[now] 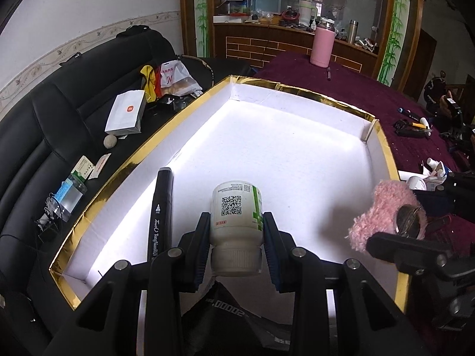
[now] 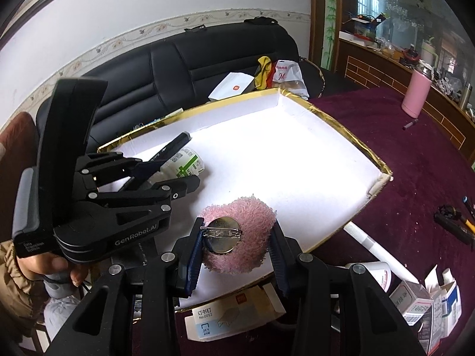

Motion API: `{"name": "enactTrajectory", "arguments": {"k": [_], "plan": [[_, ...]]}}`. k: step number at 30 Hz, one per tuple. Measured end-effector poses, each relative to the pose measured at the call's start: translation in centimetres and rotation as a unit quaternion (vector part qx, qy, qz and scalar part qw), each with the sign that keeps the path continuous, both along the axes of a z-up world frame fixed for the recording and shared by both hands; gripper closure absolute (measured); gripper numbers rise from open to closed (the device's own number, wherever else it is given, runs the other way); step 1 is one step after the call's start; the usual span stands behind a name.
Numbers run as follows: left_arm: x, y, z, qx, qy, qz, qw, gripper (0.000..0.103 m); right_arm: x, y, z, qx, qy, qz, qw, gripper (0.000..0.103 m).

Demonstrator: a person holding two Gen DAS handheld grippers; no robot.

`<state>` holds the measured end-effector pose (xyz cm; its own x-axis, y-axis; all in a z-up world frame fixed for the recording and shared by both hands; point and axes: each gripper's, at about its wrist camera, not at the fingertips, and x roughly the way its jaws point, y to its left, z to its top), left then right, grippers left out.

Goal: Organize objects
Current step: 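Carry the pill bottle in the left gripper while the right gripper carries the pom-pom to the box, then release the pom-pom from the right gripper while the left gripper releases the bottle into the box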

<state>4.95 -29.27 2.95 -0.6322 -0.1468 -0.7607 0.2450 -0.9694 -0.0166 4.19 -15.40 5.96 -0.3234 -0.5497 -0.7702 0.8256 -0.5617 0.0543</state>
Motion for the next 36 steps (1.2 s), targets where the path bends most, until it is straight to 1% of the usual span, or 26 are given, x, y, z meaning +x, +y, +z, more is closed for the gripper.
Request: {"name": "enactTrajectory", "arguments": {"k": [10, 12, 19, 21, 23, 24, 25, 26, 27, 28, 30, 34, 36], "plan": [[-0.2, 0.0, -0.1, -0.019, -0.019, 0.015, 0.9995, 0.07, 0.2, -1.3, -2.1, 0.024, -0.004, 0.026, 0.999, 0.057], [-0.2, 0.1, -0.1, -0.022, -0.021, 0.016, 0.9994, 0.07, 0.3, -1.4, -2.2, 0.026, 0.001, 0.029, 0.999, 0.057], [-0.3, 0.0, -0.2, -0.027, -0.025, 0.021, 0.9991, 0.07, 0.4, -1.5, -2.3, 0.022, 0.0, 0.032, 0.999, 0.056], [-0.3, 0.0, -0.2, -0.027, -0.025, 0.021, 0.9991, 0.07, 0.4, -1.6, -2.2, 0.018, -0.004, 0.033, 0.999, 0.052], [-0.2, 0.0, -0.1, -0.022, -0.023, 0.023, 0.9992, 0.07, 0.5, -1.4, -2.2, 0.014, -0.008, 0.033, 0.999, 0.05], [-0.1, 0.0, 0.0, -0.02, -0.02, 0.023, 0.9993, 0.067, 0.4, -1.3, -2.1, 0.011, -0.011, 0.03, 0.999, 0.048], [0.0, 0.0, 0.2, -0.018, -0.015, 0.021, 0.9995, 0.06, 0.3, -1.2, -2.0, 0.007, -0.015, 0.025, 1.0, 0.047], [0.1, -0.1, 0.3, -0.017, -0.011, 0.021, 0.9996, 0.055, 0.3, -1.0, -1.9, 0.004, -0.016, 0.021, 1.0, 0.045], [0.4, -0.1, 0.5, -0.017, -0.004, 0.022, 0.9996, 0.047, 0.2, -0.8, -1.7, 0.0, -0.016, 0.017, 1.0, 0.041], [0.6, -0.1, 0.8, -0.015, 0.004, 0.022, 0.9996, 0.043, 0.2, -0.4, -1.4, -0.006, -0.015, 0.013, 1.0, 0.039], [0.9, -0.2, 1.2, -0.005, 0.014, 0.023, 0.9996, 0.042, 0.2, 0.3, -0.6, -0.021, -0.014, 0.004, 1.0, 0.03], [1.1, -0.4, 2.0, 0.028, 0.025, 0.023, 0.999, 0.04, 0.5, 2.2, 0.9, -0.042, -0.009, -0.013, 0.999, 0.02], [1.5, -0.2, 2.7, 0.04, 0.04, 0.027, 0.9981, 0.04, 0.8, 3.4, 1.6, -0.055, -0.009, -0.023, 0.998, 0.013]]}}
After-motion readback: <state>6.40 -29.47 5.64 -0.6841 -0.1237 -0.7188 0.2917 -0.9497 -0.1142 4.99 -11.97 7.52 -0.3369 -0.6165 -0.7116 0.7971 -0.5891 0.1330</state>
